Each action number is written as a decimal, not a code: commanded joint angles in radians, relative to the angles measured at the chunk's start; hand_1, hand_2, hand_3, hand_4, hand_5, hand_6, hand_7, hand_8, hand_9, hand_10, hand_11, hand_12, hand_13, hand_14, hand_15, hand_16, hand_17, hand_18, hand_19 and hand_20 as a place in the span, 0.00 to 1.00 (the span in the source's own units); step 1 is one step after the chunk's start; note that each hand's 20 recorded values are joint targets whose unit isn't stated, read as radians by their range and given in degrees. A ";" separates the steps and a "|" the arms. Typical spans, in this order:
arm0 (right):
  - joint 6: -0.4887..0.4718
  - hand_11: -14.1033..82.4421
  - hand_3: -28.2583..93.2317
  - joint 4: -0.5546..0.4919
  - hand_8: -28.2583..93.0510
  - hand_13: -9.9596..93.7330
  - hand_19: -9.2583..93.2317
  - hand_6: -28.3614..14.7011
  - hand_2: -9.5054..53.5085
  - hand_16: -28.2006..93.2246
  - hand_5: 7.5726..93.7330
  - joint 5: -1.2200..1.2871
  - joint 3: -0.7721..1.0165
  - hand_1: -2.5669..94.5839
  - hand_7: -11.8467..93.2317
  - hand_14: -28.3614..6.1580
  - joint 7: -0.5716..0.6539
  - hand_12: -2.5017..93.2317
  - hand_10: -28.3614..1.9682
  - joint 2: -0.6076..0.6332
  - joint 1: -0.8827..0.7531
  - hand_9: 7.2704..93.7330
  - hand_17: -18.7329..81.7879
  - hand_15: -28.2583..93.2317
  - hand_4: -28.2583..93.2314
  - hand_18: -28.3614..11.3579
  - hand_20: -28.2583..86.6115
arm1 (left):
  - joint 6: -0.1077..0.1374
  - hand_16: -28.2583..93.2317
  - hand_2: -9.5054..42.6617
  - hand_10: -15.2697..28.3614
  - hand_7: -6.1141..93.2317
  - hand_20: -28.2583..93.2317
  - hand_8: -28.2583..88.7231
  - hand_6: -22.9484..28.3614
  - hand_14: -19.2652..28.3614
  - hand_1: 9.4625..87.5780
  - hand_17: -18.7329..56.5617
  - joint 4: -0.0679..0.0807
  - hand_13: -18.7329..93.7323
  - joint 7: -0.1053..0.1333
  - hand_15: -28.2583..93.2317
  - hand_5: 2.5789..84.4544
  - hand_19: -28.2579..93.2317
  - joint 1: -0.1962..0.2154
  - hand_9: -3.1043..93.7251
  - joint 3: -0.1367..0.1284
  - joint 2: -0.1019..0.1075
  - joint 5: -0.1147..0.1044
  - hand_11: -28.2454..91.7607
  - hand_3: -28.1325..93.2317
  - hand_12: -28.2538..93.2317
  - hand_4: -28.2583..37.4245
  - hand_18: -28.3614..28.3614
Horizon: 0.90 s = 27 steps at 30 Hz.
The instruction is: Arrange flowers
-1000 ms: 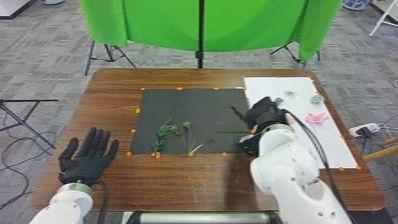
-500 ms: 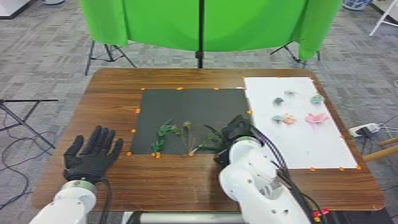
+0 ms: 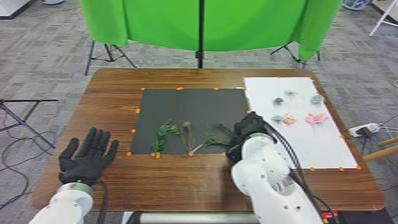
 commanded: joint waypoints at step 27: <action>-0.159 0.45 0.86 -0.126 0.29 0.63 1.00 0.58 0.00 0.44 0.68 -0.159 0.026 0.52 0.52 0.37 -0.339 0.23 0.29 0.227 -0.180 0.58 0.52 0.87 0.00 0.06 0.72 | 0.022 0.15 0.45 0.72 0.20 0.39 0.16 0.67 0.76 0.26 0.15 0.007 0.45 -0.005 0.64 0.59 0.59 0.031 0.48 -0.002 -0.035 0.004 0.49 0.92 0.33 0.00 0.76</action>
